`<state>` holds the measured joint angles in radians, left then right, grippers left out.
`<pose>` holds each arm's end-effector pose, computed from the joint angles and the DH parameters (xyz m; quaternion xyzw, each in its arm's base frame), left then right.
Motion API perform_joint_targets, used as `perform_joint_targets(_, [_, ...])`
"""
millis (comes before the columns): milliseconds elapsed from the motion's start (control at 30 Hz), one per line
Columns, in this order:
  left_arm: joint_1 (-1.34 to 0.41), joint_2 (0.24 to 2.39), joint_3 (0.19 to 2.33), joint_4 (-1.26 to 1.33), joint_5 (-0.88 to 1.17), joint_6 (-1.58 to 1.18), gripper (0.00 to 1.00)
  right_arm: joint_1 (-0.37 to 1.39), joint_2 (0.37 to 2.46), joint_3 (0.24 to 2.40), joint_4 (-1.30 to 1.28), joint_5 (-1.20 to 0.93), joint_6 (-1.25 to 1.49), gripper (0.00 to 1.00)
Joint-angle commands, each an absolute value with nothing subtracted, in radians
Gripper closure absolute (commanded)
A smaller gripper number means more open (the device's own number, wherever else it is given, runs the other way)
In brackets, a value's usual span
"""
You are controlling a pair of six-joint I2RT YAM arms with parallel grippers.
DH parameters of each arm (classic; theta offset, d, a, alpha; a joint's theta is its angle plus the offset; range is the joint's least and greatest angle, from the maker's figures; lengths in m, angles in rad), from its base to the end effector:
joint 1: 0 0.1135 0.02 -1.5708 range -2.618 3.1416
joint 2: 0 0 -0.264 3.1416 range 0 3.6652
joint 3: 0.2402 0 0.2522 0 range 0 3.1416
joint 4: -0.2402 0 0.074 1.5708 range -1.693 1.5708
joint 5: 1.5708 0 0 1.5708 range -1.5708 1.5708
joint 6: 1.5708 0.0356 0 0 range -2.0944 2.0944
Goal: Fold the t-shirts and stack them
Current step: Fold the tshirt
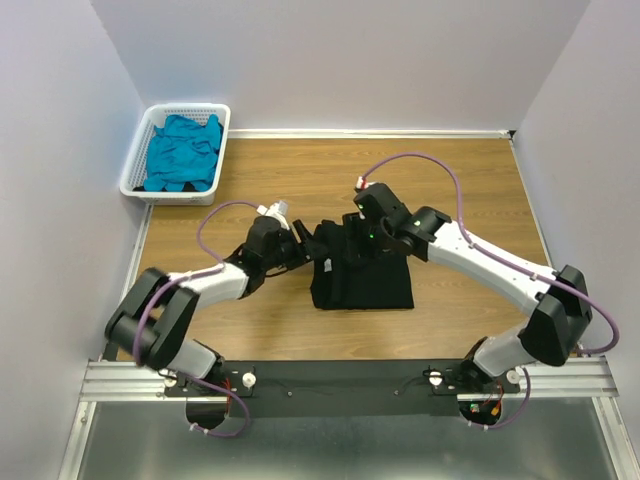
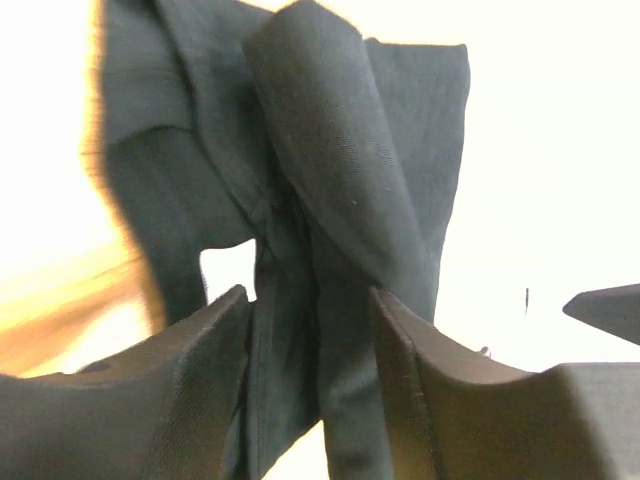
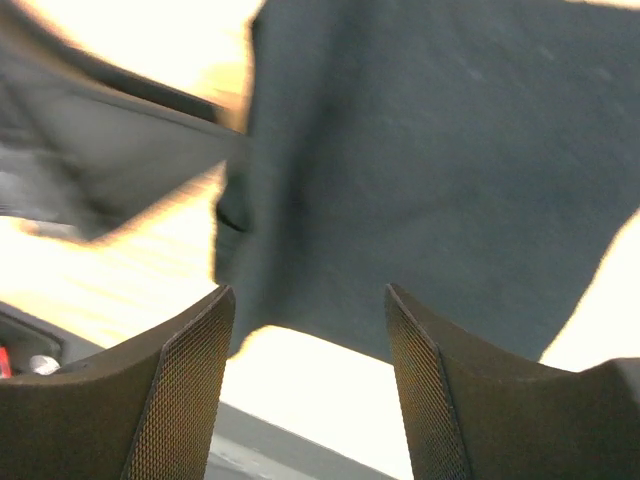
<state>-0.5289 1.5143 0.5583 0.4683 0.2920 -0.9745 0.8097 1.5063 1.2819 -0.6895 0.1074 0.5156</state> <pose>0.2460 -0.1556 0.1609 -0.1142 0.8434 -0.4393 0.2874 0.2248 0.2305 0.2943 -0.1214 0.9375 0.1581 0.2852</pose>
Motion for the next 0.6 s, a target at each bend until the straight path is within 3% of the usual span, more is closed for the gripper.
perform_joint_targets(0, [-0.499,1.353,0.535,0.203,0.093,-0.962,0.3,0.769,1.434,1.209,-0.698,0.166,0.514,0.31])
perform_joint_targets(133, [-0.5,1.223,0.575,0.017,0.012,-0.94,0.21,0.715,1.382,1.14,-0.693,0.14,0.502,0.31])
perform_joint_targets(333, [-0.581,1.23,0.639,-0.107,0.087,-0.92,0.2,0.583,1.295,1.033,-0.663,0.008,0.468,0.32])
perform_joint_targets(567, [-0.702,1.373,0.764,-0.214,0.143,-0.893,0.4,0.47,1.244,0.91,-0.62,-0.179,0.459,0.48])
